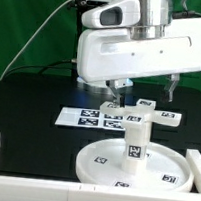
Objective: Assemble round table
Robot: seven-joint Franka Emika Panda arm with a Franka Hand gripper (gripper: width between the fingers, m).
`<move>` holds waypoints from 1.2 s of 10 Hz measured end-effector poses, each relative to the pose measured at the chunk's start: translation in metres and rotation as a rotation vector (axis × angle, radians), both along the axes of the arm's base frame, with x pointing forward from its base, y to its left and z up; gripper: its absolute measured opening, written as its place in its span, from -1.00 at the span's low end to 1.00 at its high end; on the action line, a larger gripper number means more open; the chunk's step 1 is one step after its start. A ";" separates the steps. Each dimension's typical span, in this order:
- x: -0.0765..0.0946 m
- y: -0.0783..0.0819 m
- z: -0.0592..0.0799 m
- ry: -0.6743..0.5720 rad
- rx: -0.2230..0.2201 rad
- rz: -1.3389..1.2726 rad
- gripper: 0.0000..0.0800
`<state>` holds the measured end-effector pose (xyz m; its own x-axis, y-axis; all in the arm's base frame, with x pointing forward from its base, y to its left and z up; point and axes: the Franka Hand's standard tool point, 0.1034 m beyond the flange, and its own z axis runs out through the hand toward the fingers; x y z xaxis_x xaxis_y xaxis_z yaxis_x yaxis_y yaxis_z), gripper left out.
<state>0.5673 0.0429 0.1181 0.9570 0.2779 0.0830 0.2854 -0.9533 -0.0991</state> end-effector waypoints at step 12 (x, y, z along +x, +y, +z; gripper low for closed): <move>-0.005 -0.002 -0.020 -0.001 -0.014 -0.025 0.12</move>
Offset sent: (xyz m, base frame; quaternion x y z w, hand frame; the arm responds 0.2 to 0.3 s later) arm -0.0052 0.0056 -0.0138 -0.0157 0.0101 -0.0177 0.9997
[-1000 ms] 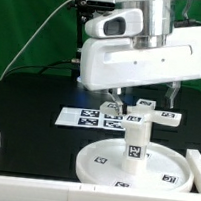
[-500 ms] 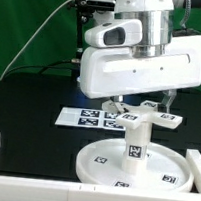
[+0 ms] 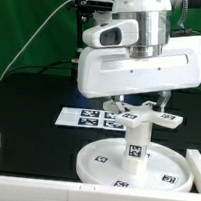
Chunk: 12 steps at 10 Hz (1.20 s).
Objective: Assemble round table
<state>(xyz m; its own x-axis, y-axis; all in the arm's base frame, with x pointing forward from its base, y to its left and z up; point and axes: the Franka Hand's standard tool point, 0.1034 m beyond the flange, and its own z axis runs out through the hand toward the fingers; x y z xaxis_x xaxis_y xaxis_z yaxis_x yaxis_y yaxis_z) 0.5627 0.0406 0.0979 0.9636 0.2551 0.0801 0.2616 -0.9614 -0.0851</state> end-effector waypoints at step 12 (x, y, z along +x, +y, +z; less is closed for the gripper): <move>0.002 -0.002 -0.001 0.076 0.107 -1.048 0.32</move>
Offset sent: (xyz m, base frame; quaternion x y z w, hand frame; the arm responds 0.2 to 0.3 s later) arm -0.0052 0.0046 0.0037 -0.0187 -0.0119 0.3736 0.9273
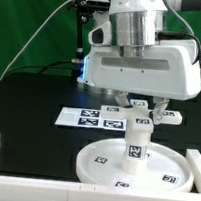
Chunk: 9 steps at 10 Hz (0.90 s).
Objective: Assemble round table
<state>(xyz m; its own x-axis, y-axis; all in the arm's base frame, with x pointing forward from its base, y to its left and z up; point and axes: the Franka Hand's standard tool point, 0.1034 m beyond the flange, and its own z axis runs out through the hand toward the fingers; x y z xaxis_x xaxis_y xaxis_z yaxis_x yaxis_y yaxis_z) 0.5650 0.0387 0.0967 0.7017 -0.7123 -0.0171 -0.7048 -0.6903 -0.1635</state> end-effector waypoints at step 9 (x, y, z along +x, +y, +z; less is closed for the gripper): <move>0.004 -0.008 0.024 -0.113 -0.092 0.805 0.62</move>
Offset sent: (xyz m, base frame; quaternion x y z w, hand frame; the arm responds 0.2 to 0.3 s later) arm -0.0104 -0.0087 0.0330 0.0201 -0.0190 -0.2309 0.9726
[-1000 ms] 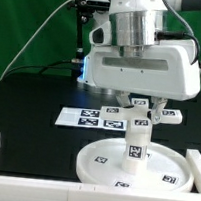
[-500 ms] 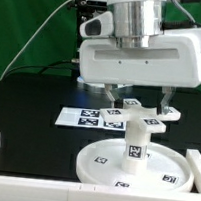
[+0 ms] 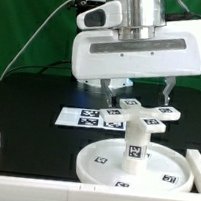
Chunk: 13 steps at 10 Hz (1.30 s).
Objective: Assemble round table
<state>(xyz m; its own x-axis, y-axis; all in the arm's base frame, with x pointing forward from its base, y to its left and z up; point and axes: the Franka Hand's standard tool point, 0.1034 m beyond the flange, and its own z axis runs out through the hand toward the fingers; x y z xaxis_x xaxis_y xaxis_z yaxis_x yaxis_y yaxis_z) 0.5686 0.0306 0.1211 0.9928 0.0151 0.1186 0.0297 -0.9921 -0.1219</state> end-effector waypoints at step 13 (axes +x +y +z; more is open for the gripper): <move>0.001 0.004 -0.004 -0.067 -0.192 1.066 0.62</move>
Offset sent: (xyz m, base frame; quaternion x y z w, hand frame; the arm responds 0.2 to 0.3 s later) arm -0.0002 0.0189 -0.0015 -0.0166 -0.0120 -0.3477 0.9374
